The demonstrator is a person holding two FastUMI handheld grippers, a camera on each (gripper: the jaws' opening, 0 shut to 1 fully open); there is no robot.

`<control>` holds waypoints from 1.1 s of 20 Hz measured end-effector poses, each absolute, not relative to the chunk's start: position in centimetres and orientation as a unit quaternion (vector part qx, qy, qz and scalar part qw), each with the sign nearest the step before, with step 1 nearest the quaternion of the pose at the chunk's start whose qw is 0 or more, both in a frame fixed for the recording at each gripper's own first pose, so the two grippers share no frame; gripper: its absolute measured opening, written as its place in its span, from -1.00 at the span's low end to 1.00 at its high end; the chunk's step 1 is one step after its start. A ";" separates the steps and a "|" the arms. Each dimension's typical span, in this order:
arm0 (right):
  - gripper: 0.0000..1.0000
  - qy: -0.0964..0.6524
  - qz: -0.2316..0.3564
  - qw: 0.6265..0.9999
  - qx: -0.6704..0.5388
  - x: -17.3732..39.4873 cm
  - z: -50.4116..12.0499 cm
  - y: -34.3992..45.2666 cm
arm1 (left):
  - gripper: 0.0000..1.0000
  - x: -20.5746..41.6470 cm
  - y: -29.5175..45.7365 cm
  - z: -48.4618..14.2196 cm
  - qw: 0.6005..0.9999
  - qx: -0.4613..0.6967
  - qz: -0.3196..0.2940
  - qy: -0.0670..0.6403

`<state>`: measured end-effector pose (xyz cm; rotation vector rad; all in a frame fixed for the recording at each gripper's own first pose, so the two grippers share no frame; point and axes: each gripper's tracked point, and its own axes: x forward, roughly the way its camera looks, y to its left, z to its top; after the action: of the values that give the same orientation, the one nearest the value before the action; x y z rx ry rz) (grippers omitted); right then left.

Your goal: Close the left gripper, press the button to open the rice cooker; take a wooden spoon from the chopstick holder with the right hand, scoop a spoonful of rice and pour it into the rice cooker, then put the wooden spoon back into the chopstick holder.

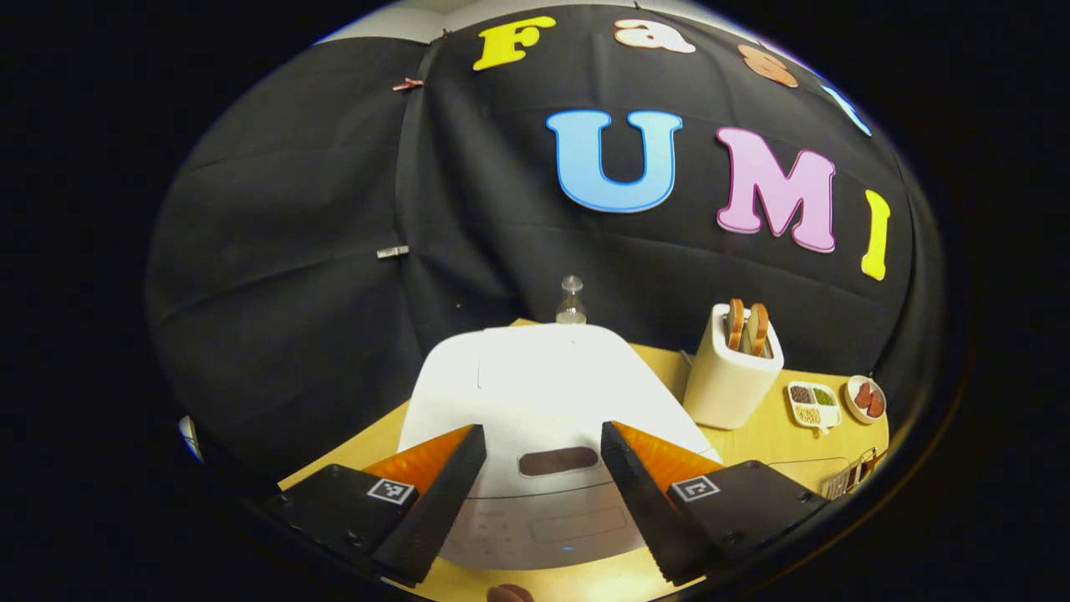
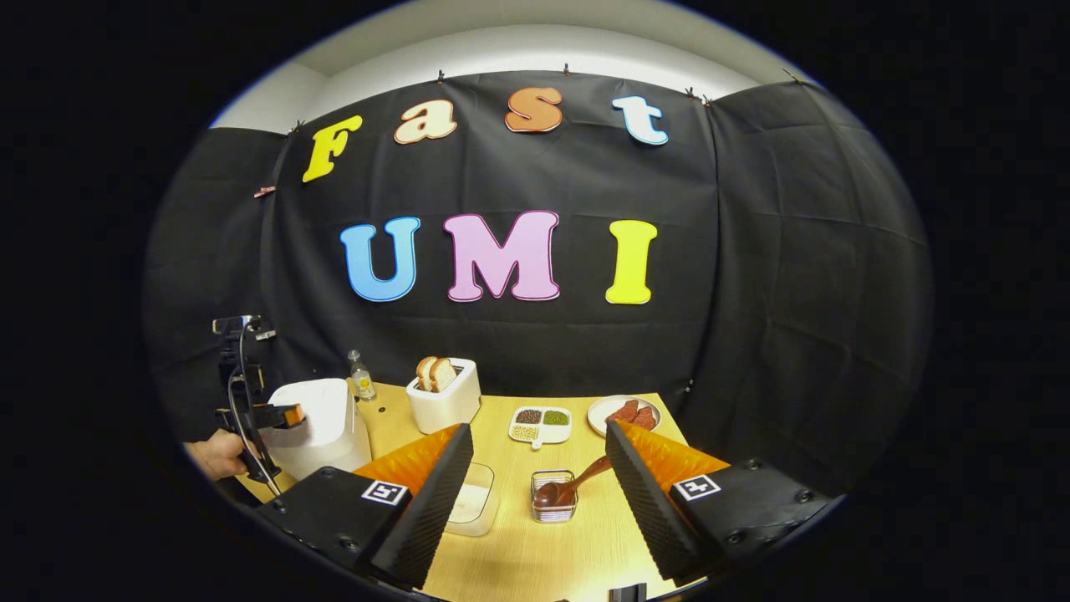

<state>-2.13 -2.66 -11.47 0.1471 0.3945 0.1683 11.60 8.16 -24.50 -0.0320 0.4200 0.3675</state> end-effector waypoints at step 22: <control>0.98 0.163 0.098 0.980 0.062 -1.9 -8.9 -0.3 | 0.94 2.4 1.3 -6.9 0.999 0.007 -0.030 0.045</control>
<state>-1.93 -0.33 -8.89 0.1244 0.3273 0.1963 2.39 1.28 -6.94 0.0143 0.0891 -0.0602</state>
